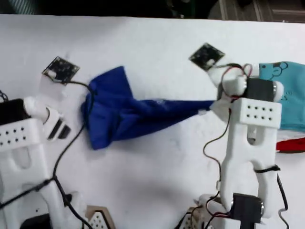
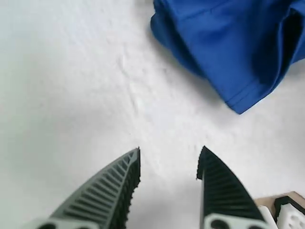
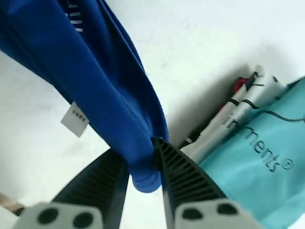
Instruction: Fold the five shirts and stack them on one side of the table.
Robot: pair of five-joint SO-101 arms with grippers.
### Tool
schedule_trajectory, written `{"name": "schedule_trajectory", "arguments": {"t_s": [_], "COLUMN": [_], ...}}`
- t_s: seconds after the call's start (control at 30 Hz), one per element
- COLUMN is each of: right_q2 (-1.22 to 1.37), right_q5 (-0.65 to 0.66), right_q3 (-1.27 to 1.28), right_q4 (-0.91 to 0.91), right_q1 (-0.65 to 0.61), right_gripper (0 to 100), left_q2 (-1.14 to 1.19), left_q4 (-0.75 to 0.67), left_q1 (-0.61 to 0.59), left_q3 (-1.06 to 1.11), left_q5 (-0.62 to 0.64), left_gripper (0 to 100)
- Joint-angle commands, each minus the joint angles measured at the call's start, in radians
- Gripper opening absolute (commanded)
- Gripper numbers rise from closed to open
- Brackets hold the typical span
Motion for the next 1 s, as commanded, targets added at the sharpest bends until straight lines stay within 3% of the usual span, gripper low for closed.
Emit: {"name": "schedule_trajectory", "arguments": {"t_s": [0.0, 0.13, 0.4, 0.57, 0.73, 0.97], "right_q2": [-0.042, -0.042, -0.050, -0.050, -0.050, -0.050], "right_q5": [0.023, 0.025, 0.026, 0.020, 0.020, 0.020], "right_q3": [-0.038, -0.037, 0.034, 0.043, 0.043, 0.043], "right_q4": [-0.027, -0.027, -0.028, -0.027, -0.030, -0.030], "right_q1": [0.045, 0.041, 0.025, 0.028, 0.028, 0.028], "right_gripper": [1.9, 1.9, 1.9, 1.9, 1.9, 1.9], "left_q2": [-0.059, -0.048, 0.096, 0.252, 0.378, 0.487], "left_q4": [0.041, 0.049, -0.161, -0.270, -0.287, -0.434], "left_q1": [0.010, 0.099, 0.403, 0.458, 0.516, 0.470], "left_q3": [-0.034, 0.017, 0.261, 0.269, 0.269, 0.269], "left_q5": [0.005, 0.002, 0.000, 0.000, -0.002, 0.000], "left_gripper": [21, 21, 21, 21, 21, 21]}}
